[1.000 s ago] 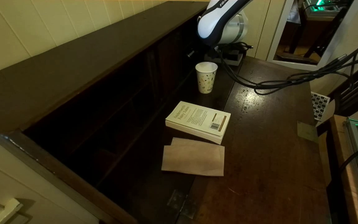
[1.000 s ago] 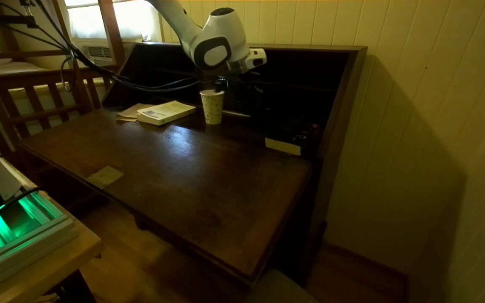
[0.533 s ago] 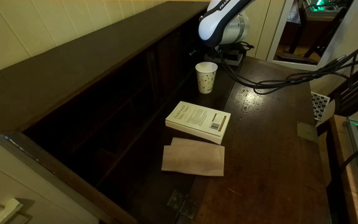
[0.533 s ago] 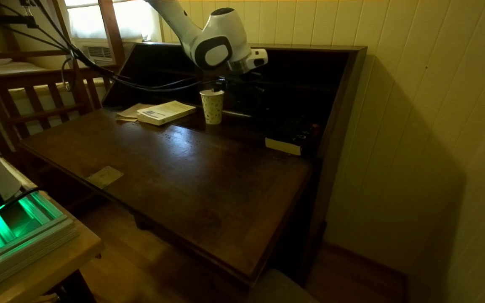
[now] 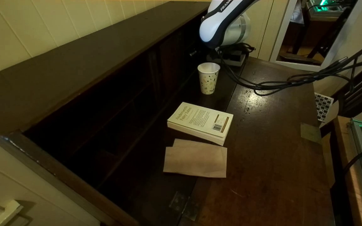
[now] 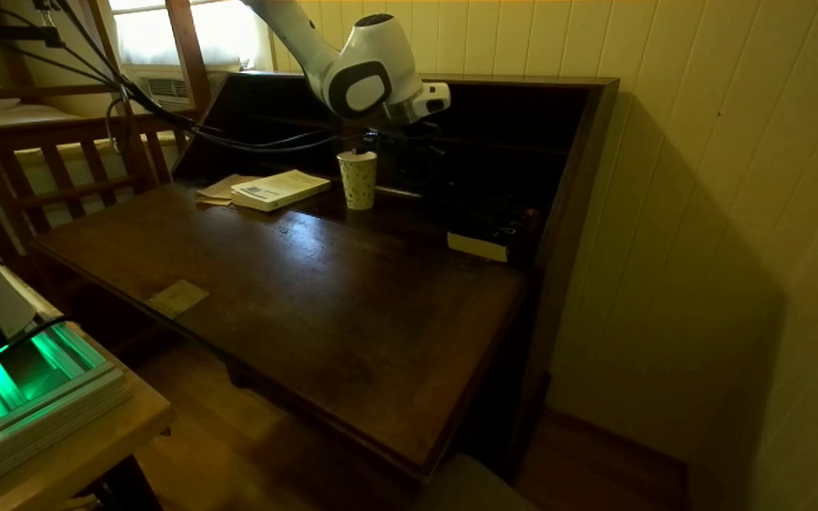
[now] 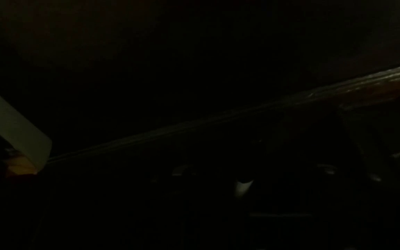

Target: Put the marker inside the cup

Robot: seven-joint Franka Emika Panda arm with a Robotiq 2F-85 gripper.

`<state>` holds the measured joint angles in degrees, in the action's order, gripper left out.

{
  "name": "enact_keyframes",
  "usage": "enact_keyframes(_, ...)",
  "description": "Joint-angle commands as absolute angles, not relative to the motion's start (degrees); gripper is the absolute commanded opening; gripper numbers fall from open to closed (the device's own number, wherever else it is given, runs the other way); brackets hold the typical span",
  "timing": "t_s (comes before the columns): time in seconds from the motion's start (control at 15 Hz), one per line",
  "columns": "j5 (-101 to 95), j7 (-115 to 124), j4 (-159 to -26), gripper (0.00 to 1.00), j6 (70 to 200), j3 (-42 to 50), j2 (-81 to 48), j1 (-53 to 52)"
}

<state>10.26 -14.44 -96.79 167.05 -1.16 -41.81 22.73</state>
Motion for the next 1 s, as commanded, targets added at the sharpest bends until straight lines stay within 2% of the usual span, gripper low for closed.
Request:
enact_keyframes(0.0, 8.8, -11.1, -93.7, 0.66, 165.9, 0.6, -43.7, 21.2)
enact_keyframes(0.2, 8.7, -10.3, -92.4, 0.64, 166.0, 1.1, -44.7, 20.8)
enact_keyframes(0.93, 9.0, -9.5, -88.7, 0.68, 167.0, 0.7, -48.2, 20.8)
